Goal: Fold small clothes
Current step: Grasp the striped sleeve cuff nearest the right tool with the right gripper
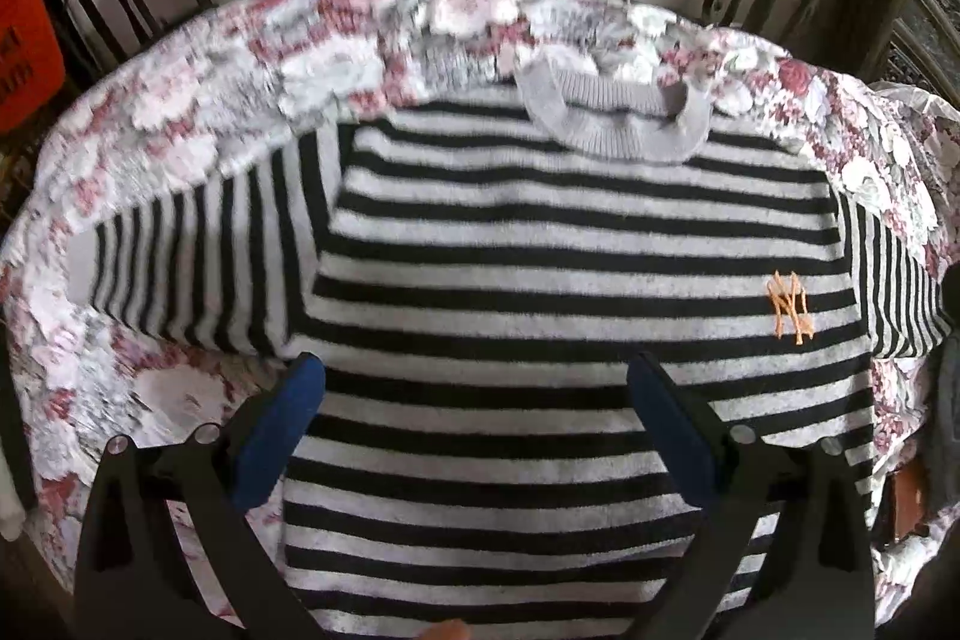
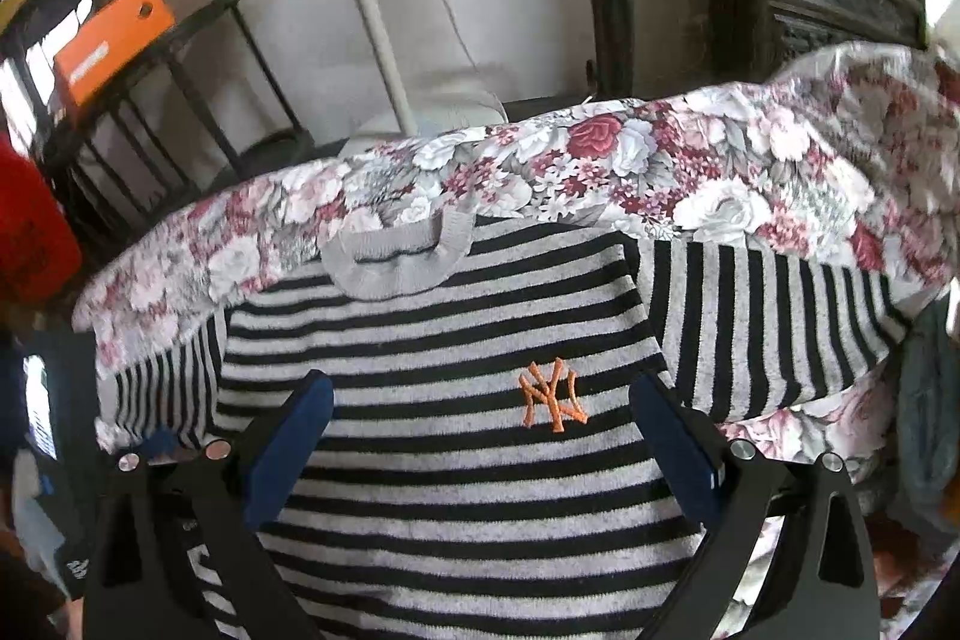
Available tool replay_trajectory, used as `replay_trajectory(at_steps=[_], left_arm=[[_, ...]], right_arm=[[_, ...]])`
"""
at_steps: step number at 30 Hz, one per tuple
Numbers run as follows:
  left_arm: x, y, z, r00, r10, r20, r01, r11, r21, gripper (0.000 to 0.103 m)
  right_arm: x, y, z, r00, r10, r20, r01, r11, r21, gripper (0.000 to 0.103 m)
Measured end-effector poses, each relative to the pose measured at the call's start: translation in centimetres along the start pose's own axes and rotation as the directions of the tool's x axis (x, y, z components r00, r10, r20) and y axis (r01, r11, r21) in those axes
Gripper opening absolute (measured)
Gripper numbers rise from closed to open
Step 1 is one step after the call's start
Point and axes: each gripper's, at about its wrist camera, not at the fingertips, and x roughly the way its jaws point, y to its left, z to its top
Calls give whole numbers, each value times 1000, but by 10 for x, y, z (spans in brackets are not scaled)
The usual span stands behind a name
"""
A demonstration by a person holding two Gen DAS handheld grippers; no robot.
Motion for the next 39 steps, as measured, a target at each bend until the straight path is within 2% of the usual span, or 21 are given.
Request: replay_trajectory(at_steps=[2, 6, 10, 14, 17, 20, 23, 24, 25, 27, 29, 32, 35, 36, 37, 39], left_arm=[[5, 4, 0, 1000, -2, -15, 2, 1000, -19, 98], [13, 6, 1, 999, -31, -41, 30, 999, -27, 98], [20, 0, 6, 998, -24, -64, 23, 1000, -16, 98], [24, -4, 7, 997, -13, -80, 11, 1000, -17, 98], [30, -14, 7, 995, -19, -95, 16, 999, -30, 98], [40, -35, 4, 992, -39, -117, 41, 999, 11, 98], [48, -63, -5, 995, 3, -101, 9, 993, 115, 98], [51, -69, -6, 995, 5, -101, 8, 991, 133, 98], [55, -77, -6, 994, -13, -112, 28, 990, 140, 98], [59, -88, -5, 990, -54, -131, 71, 989, 130, 98], [61, -99, -4, 985, -91, -145, 111, 984, 140, 98], [60, -120, -10, 979, -115, -170, 152, 964, 220, 98], [61, -135, -21, 968, -126, -216, 186, 941, 284, 98], [63, -137, -25, 965, -124, -232, 190, 938, 290, 98], [68, -138, -27, 959, -122, -254, 197, 936, 292, 98], [79, -138, -30, 946, -118, -302, 208, 936, 284, 99]], right_arm=[[10, -20, -1, 1000, 11, -6, -11, 999, 36, 99], [32, -66, 3, 999, -36, -40, 41, 989, 143, 99], [29, -127, 4, 1000, 27, 15, -31, 942, 335, 99], [15, -184, -10, 997, -64, 46, 36, 893, 449, 99], [9, -220, -20, 992, -126, 22, 96, 846, 525, 97], [8, -245, -27, 991, -130, 8, 101, 804, 586, 89], [14, -268, -30, 990, -139, -8, 113, 765, 634, 77], [18, -276, -32, 989, -147, -23, 127, 746, 653, 69], [21, -285, -34, 988, -152, -33, 134, 723, 677, 61], [28, -297, -35, 988, -147, -42, 132, 681, 720, 54], [37, -307, -33, 988, -145, -50, 134, 656, 742, 54], [51, -314, -30, 984, -161, -70, 159, 644, 749, 52], [58, -319, -31, 978, -197, -72, 183, 634, 751, 41], [57, -319, -30, 976, -205, -67, 185, 636, 749, 27], [56, -319, -30, 978, -202, -52, 172, 639, 750, 7], [50, -319, -29, 985, -175, -7, 119, 639, 760, 7]])
